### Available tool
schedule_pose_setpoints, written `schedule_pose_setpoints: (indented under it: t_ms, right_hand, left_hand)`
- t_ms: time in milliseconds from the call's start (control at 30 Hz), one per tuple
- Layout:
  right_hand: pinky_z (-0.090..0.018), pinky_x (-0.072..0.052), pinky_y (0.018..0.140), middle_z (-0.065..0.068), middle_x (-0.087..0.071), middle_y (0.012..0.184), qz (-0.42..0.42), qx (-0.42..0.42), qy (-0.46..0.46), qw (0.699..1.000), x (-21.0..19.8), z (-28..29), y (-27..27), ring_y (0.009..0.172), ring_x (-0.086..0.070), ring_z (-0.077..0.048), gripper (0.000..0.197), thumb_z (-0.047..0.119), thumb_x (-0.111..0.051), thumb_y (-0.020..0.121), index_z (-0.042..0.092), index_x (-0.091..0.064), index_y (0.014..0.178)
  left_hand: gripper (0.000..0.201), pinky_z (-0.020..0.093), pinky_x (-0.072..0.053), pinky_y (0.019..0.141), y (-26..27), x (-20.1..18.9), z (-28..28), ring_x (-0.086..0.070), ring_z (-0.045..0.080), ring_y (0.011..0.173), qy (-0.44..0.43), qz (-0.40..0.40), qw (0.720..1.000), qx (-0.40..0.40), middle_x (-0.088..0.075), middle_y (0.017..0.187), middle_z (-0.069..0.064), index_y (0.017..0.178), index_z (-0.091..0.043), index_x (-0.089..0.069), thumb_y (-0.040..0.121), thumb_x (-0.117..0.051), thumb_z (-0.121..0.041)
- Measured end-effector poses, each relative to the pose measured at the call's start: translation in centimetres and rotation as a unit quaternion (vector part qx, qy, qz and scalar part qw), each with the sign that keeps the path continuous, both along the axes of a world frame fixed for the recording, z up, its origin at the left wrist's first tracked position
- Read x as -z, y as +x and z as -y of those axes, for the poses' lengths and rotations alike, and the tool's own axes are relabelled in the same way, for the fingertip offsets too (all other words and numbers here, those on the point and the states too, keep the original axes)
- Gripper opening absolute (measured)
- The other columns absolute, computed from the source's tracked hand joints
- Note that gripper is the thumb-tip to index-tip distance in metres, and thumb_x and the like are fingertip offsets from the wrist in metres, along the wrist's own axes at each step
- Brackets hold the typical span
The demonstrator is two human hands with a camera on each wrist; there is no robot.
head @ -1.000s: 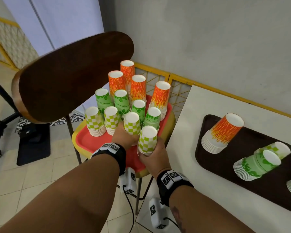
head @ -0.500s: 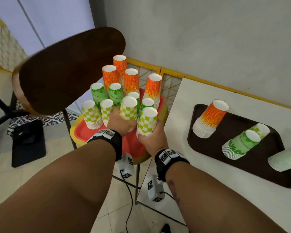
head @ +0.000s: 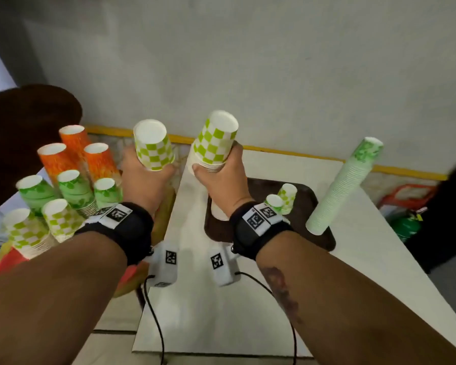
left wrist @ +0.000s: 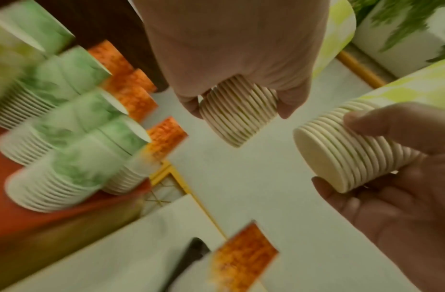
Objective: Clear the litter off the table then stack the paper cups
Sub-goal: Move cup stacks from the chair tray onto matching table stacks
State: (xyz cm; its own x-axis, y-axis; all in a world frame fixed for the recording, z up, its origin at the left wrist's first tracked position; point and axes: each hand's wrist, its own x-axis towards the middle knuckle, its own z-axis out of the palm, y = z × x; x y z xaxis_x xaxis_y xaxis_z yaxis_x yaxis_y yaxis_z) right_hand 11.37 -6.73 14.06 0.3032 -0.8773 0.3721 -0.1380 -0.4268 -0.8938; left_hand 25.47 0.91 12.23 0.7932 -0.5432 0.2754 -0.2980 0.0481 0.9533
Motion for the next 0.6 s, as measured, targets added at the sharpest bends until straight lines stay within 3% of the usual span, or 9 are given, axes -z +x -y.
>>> schedule_pose_setpoints:
  t_ms: [67, 133, 233, 333, 433, 600]
  right_hand:
    - [-0.018, -0.05, 0.082, 0.002, -0.063, 0.117, 0.014, 0.019, -0.016, 1.0, -1.5, 2.4, -3.5, 0.101, -0.063, -0.011, 0.069, 0.022, -0.084, 0.072, 0.016, -0.042, 0.126]
    - [-0.012, -0.049, 0.08, 0.002, -0.062, 0.12, 0.017, 0.038, -0.025, 0.999, -2.2, 5.0, -6.9, 0.102, -0.063, -0.011, 0.071, 0.022, -0.083, 0.073, 0.017, -0.041, 0.129]
    - [-0.007, -0.046, 0.076, -0.001, -0.062, 0.121, 0.013, 0.075, -0.036, 0.996, -1.9, 9.4, -12.0, 0.102, -0.064, -0.013, 0.072, 0.023, -0.083, 0.073, 0.016, -0.041, 0.13]
    - [-0.022, -0.052, 0.085, -0.003, -0.061, 0.121, -0.002, 0.106, -0.017, 0.994, 0.5, 13.9, -15.8, 0.105, -0.063, -0.016, 0.071, 0.024, -0.083, 0.072, 0.016, -0.042, 0.129]
    - [-0.042, -0.053, 0.096, -0.003, -0.059, 0.121, -0.026, 0.121, 0.016, 0.992, 4.2, 17.9, -18.0, 0.107, -0.062, -0.019, 0.071, 0.027, -0.083, 0.069, 0.018, -0.043, 0.127]
    - [-0.038, -0.051, 0.097, -0.005, -0.057, 0.123, -0.069, 0.117, 0.047, 0.99, 9.6, 21.7, -18.4, 0.111, -0.06, -0.022, 0.069, 0.026, -0.083, 0.072, 0.014, -0.046, 0.13]
  left_hand:
    - [0.056, 0.014, -0.048, 0.073, -2.5, -0.7, 1.3, -0.064, 0.011, 0.088, -0.034, 0.011, 0.999, 0.0, -0.063, 0.102, -0.002, 0.112, -0.019, -0.045, 0.071, -0.084, -0.02]
    - [0.062, 0.028, -0.054, 0.083, -5.0, -1.1, 2.6, -0.062, 0.018, 0.096, -0.043, 0.018, 0.999, 0.003, -0.059, 0.103, -0.004, 0.116, -0.017, -0.046, 0.069, -0.085, -0.025]
    - [0.067, 0.045, -0.055, 0.092, -8.5, -1.4, 4.6, -0.064, 0.021, 0.103, -0.054, 0.016, 0.998, 0.005, -0.061, 0.114, 0.005, 0.115, -0.025, -0.044, 0.064, -0.084, -0.037]
    - [0.071, 0.041, -0.056, 0.093, -11.9, -1.1, 6.7, -0.066, 0.017, 0.102, -0.056, -0.002, 0.998, 0.02, -0.063, 0.114, 0.004, 0.126, -0.016, -0.046, 0.069, -0.086, -0.026]
    - [0.075, 0.04, -0.056, 0.093, -14.9, -0.2, 8.6, -0.067, 0.017, 0.104, -0.052, -0.001, 0.998, 0.035, -0.065, 0.117, 0.005, 0.128, -0.014, -0.049, 0.066, -0.087, -0.033]
    - [0.07, 0.033, -0.055, 0.092, -18.1, 1.0, 10.4, -0.066, 0.013, 0.105, -0.045, -0.002, 0.999, 0.03, -0.065, 0.115, 0.0, 0.128, -0.017, -0.046, 0.07, -0.085, -0.026]
